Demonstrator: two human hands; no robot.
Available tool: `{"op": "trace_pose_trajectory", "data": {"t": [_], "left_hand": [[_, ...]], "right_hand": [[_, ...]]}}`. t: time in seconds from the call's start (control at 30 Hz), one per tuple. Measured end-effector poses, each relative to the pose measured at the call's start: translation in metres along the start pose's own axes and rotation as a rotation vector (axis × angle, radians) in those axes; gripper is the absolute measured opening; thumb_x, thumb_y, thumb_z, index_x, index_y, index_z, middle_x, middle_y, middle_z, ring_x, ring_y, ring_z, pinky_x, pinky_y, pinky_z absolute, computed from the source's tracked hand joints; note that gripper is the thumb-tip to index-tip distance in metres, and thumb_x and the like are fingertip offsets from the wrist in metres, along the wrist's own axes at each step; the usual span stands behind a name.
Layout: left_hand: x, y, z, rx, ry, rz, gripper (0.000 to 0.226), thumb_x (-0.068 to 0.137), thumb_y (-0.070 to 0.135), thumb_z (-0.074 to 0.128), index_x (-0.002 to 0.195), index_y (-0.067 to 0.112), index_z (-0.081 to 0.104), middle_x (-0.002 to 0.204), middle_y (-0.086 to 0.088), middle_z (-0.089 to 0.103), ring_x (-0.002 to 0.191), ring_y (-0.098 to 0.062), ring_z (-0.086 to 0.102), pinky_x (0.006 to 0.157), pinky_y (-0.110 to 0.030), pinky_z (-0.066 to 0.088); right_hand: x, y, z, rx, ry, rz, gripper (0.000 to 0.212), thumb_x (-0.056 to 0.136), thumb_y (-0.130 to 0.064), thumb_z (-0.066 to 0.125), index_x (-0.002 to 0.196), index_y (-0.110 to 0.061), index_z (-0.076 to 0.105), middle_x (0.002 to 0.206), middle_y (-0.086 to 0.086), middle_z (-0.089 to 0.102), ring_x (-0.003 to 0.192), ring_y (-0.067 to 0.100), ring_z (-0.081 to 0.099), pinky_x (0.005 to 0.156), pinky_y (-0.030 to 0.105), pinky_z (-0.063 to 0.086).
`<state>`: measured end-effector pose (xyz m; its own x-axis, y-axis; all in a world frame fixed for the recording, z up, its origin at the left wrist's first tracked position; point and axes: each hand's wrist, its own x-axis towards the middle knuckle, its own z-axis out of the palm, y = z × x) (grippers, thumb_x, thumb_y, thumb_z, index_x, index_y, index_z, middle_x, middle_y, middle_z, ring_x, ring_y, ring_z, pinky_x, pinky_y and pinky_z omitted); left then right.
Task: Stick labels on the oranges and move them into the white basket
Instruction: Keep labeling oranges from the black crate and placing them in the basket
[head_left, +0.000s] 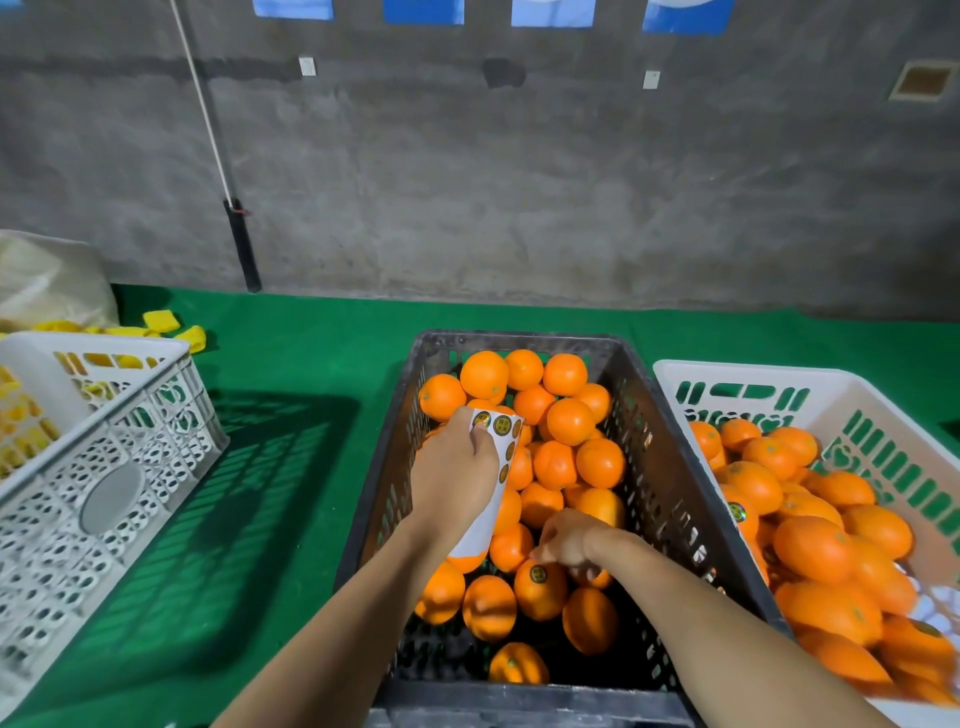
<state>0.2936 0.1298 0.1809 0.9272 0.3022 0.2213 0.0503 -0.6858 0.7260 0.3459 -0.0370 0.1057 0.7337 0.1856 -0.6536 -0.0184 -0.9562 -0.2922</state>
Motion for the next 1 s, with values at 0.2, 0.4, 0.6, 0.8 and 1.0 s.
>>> {"op": "trace_pose_trajectory", "data": {"t": [0.2,0.4,0.6,0.8,1.0], "left_hand": [[-0.001,0.001,0.001,0.008,-0.004,0.006,0.014,0.104,0.029,0.038,0.091,0.025,0.044,0.074,0.009,0.052,0.073,-0.015,0.059,0.052,-0.027,0.035],[-0.002,0.001,0.001,0.026,-0.016,0.016,0.012,0.104,0.029,0.038,0.094,0.025,0.043,0.074,0.010,0.050,0.069,-0.012,0.054,0.050,-0.023,0.030],[-0.003,-0.003,0.002,0.006,0.002,0.015,0.014,0.104,0.030,0.038,0.090,0.028,0.040,0.069,0.012,0.045,0.065,-0.009,0.048,0.050,-0.024,0.029],[-0.002,-0.006,-0.001,-0.001,0.025,0.004,0.016,0.105,0.033,0.035,0.092,0.026,0.042,0.075,0.003,0.055,0.067,-0.018,0.055,0.054,-0.031,0.034],[-0.002,0.001,-0.005,-0.072,0.190,0.048,0.019,0.105,0.035,0.034,0.092,0.028,0.045,0.073,0.008,0.056,0.064,-0.009,0.056,0.050,-0.029,0.032]], "right_hand": [[0.005,0.002,0.004,-0.030,-0.035,-0.052,0.020,0.099,-0.024,0.060,0.112,-0.010,0.064,0.067,0.003,0.046,0.052,0.018,0.041,0.047,0.028,0.035],[0.011,0.000,0.007,-0.070,-0.048,-0.034,0.038,0.096,-0.039,0.057,0.126,-0.015,0.057,0.107,0.009,0.060,0.084,0.025,0.058,0.075,0.036,0.057],[0.019,0.000,0.018,-0.357,-0.144,-0.087,0.097,0.079,-0.040,0.082,0.155,-0.016,0.028,0.151,0.008,0.043,0.129,0.032,0.052,0.091,0.040,0.051],[0.007,-0.009,0.011,-0.490,-0.056,-0.086,0.071,0.077,-0.039,0.083,0.136,-0.012,0.052,0.136,0.009,0.057,0.115,0.028,0.059,0.086,0.037,0.050],[-0.019,0.004,-0.029,-0.042,0.285,-0.002,0.083,0.059,-0.055,0.076,0.129,-0.019,0.048,0.121,0.005,0.062,0.109,0.025,0.062,0.079,0.033,0.050]]}}
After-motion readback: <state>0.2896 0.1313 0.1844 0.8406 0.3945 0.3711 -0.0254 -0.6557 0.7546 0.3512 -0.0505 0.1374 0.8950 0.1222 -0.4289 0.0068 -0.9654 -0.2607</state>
